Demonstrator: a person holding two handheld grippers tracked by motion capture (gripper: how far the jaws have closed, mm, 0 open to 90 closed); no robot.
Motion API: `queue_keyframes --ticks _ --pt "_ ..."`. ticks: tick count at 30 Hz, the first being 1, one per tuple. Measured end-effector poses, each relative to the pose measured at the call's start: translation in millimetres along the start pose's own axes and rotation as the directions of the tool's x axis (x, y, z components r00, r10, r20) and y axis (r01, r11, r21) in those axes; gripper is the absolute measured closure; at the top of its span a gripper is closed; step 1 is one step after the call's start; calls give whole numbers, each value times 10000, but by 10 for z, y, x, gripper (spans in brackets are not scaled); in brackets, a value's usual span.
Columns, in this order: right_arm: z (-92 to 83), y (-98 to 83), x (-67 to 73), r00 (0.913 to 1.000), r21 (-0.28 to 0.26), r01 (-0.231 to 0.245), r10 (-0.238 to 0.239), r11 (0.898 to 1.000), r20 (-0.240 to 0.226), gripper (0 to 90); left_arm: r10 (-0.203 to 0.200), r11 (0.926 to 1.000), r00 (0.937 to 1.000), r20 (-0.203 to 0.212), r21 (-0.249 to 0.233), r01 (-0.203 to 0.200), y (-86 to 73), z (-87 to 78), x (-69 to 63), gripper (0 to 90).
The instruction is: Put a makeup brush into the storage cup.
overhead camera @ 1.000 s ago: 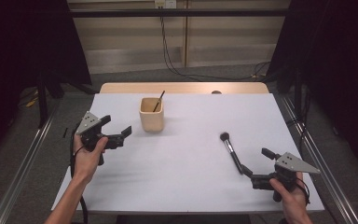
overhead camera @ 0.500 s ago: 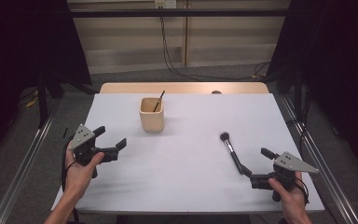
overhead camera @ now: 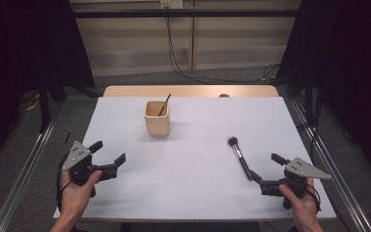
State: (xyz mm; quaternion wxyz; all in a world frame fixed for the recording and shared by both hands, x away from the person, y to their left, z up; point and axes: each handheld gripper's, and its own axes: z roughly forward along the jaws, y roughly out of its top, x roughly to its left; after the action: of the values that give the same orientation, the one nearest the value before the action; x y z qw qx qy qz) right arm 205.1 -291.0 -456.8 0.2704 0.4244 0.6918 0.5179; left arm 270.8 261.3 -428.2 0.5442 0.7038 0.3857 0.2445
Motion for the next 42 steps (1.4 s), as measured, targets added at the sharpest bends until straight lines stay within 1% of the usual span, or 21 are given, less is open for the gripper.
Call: queue_keyframes --ticks 3,4,6,8,11,12,16,19,21,22,24,27,28,30,31,32,35,36,38,40,42 --pt "-5 -2 -4 10000 -8 2 -2 10000 -3 0 -60 10000 10000 -31 50 60 -31 -48 -50 32" --pt "-7 -2 -2 10000 -23 2 -2 10000 -13 0 11 9999 10000 -29 141 -11 -47 -69 -68 32" --pt "-12 0 2 10000 -63 28 -28 10000 -27 0 -9 9998 10000 -79 197 10 -82 -111 -108 32" --pt "-2 -2 5 10000 -18 25 -25 10000 -32 0 -89 9993 10000 -1 363 89 -107 -155 -131 32" --pt "7 6 13 10000 -59 -8 7 10000 -65 0 -74 9993 9999 -69 361 77 -154 -215 -149 32" --pt "6 7 13 10000 -62 -14 14 10000 -57 0 -3 9992 10000 -60 393 5 -168 -229 -145 32" --pt "-6 6 4 10000 -92 -58 58 9999 16 0 18 9996 9999 -156 298 -14 -220 -260 -120 32" --pt "-6 6 1 10000 -96 -44 45 9999 35 0 -37 9998 9994 -339 208 44 -228 -273 -118 32" --pt "-4 10 2 10000 -94 -19 19 10000 -8 0 97 9997 9996 -248 237 -91 -229 -271 -126 32" --pt "-7 11 3 10000 -108 7 -7 9999 -14 0 172 9996 9993 -321 232 -165 -224 -279 -120 32" --pt "-13 11 4 10000 -126 1 -1 9999 -30 0 31 10000 9994 -353 53 -29 -216 -301 -114 32" --pt "-13 17 1 10000 -174 15 -15 9998 -49 0 194 9998 9994 -285 83 -192 -220 -328 -115 31" --pt "-10 21 3 10000 -156 23 -24 9999 -55 0 296 9995 9994 -189 100 -294 -218 -341 -120 31" --pt "2 22 3 10000 -136 28 -29 9999 -60 0 420 9990 9989 -230 129 -417 -224 -357 -133 29" --pt "11 24 7 10000 -111 -22 22 9999 -38 0 299 9994 9994 -155 161 -296 -233 -358 -137 29" --pt "20 26 6 10000 -105 -15 14 9999 -32 0 300 9994 9995 -106 172 -298 -239 -358 -133 29" --pt "46 36 7 10000 -104 -8 8 9999 12 0 209 9996 9997 -156 175 -206 -257 -358 -133 29" --pt "56 38 7 10000 -93 29 -30 10000 -33 0 282 9993 9994 -192 233 -278 -260 -364 -123 29" --pt "80 50 13 10000 -119 -25 24 9999 -54 0 173 9996 9996 -230 228 -167 -267 -364 -124 29" --pt "109 63 15 9998 -155 -24 21 9999 -196 0 271 9994 9992 -308 237 -264 -260 -362 -137 29" --pt "144 78 18 9998 -130 -6 3 9999 -212 0 283 9995 9992 -265 165 -279 -249 -350 -159 29"
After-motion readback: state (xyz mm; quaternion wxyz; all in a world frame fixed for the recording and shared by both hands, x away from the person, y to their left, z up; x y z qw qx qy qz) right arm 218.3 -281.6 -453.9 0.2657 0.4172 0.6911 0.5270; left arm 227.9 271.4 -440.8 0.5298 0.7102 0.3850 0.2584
